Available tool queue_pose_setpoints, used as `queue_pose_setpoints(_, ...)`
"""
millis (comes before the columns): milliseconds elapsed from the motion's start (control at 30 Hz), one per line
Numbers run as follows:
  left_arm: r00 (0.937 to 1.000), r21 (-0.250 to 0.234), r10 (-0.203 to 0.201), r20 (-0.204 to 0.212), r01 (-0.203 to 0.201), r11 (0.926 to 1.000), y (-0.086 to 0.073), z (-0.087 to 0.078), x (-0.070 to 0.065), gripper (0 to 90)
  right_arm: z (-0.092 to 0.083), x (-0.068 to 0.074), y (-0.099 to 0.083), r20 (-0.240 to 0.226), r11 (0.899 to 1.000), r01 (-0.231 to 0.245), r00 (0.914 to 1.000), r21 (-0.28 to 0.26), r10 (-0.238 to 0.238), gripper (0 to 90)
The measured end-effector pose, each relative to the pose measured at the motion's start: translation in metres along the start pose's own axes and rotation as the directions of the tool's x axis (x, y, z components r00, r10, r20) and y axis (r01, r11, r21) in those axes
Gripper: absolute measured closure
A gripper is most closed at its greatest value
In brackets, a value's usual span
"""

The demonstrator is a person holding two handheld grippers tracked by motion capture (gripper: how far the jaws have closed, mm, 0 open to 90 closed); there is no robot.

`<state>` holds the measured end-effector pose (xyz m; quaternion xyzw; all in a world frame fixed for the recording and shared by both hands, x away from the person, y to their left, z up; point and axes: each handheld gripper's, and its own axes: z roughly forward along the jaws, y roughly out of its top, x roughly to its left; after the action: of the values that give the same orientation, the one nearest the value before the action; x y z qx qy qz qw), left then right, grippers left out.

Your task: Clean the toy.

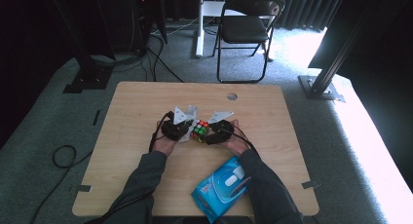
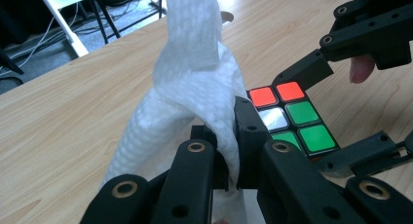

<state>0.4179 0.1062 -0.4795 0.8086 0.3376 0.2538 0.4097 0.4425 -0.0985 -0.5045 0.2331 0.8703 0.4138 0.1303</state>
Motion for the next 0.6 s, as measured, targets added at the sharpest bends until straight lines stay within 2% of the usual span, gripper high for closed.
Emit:
queue_pose_setpoints(367, 1.0, 0.019, 0.006, -0.006, -0.005, 0.9998, -0.001, 0.005, -0.001, 86.5, 0.0, 0.003, 0.001, -0.011, 1.0, 0.017, 0.9998, 0.0, -0.017, 34.5)
queue_pose_setpoints(600, 0.9974, 0.014, 0.059, 0.042, -0.06, 0.9981, 0.004, 0.005, -0.019, 86.5, -0.001, 0.003, 0.001, -0.003, 1.0, 0.015, 0.9999, -0.002, -0.015, 34.5)
